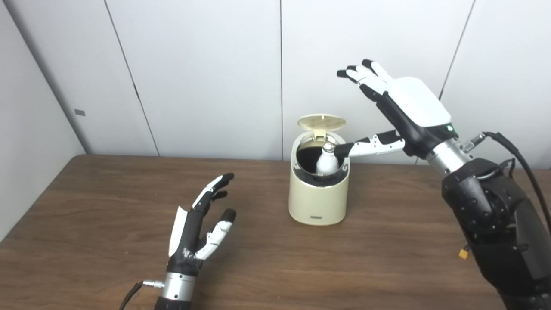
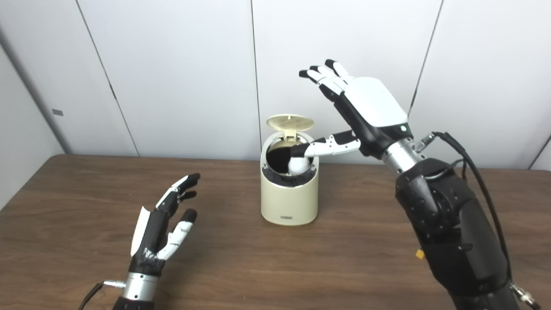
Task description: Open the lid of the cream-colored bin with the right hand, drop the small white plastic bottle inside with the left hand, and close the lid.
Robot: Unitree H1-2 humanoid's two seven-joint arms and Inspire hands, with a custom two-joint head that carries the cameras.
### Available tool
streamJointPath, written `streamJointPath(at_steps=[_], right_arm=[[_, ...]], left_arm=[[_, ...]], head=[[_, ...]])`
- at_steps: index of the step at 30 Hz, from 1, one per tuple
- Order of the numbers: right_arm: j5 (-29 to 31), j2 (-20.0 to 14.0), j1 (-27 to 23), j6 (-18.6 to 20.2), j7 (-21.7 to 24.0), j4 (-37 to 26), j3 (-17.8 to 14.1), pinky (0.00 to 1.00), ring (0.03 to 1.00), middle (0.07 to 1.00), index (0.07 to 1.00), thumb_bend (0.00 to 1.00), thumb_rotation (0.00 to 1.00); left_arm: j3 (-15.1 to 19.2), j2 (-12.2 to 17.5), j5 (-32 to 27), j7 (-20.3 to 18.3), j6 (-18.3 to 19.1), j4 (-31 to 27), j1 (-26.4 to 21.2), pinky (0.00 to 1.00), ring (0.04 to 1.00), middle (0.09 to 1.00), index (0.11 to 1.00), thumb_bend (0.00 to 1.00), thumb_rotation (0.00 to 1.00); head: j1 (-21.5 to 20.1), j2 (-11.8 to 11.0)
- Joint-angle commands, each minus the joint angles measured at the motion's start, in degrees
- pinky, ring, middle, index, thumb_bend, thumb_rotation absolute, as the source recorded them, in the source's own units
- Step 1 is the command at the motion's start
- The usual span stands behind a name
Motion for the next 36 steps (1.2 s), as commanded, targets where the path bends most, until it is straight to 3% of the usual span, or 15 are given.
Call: streamJointPath(at_steps=[1,5,16,25,36], right_arm=[[-1.52,0.34,-4.27,0.68,0.49,0.42,0.51,0.92,1.000,0.954,0.900,0.99,0.85],[-4.92,0.98,-7.46,1.90,1.70,4.34,2.88,0.90,1.000,0.968,0.875,0.99,0.88],[-6.64,1.80,-11.02,1.91,1.96,13.46,6.44,0.93,1.000,0.985,0.806,1.00,0.91],[-5.97,1.68,-9.04,4.42,4.48,10.11,6.28,0.94,1.000,0.985,0.763,1.00,0.91],[-4.09,1.90,-4.38,3.72,1.68,4.96,4.09,0.90,0.984,0.950,0.670,0.97,0.87]], left_arm=[[0.37,0.69,0.75,0.75,-1.30,-0.27,-1.63,0.82,0.881,0.888,0.862,0.58,0.80],[0.29,0.74,2.05,1.57,-1.30,-0.01,-1.82,0.81,0.874,0.881,0.861,0.56,0.81],[0.48,0.63,2.49,1.98,-1.29,-0.22,-1.83,0.80,0.872,0.878,0.853,0.58,0.82],[0.09,1.36,3.43,3.00,-1.30,-0.26,-1.97,0.79,0.858,0.867,0.843,0.55,0.83],[0.05,1.51,3.45,3.31,-1.30,0.09,-1.97,0.79,0.859,0.867,0.842,0.57,0.84]], head=[[0.02,0.03],[0.18,-0.15],[-0.73,-0.17],[-1.05,0.12],[-1.44,0.25]])
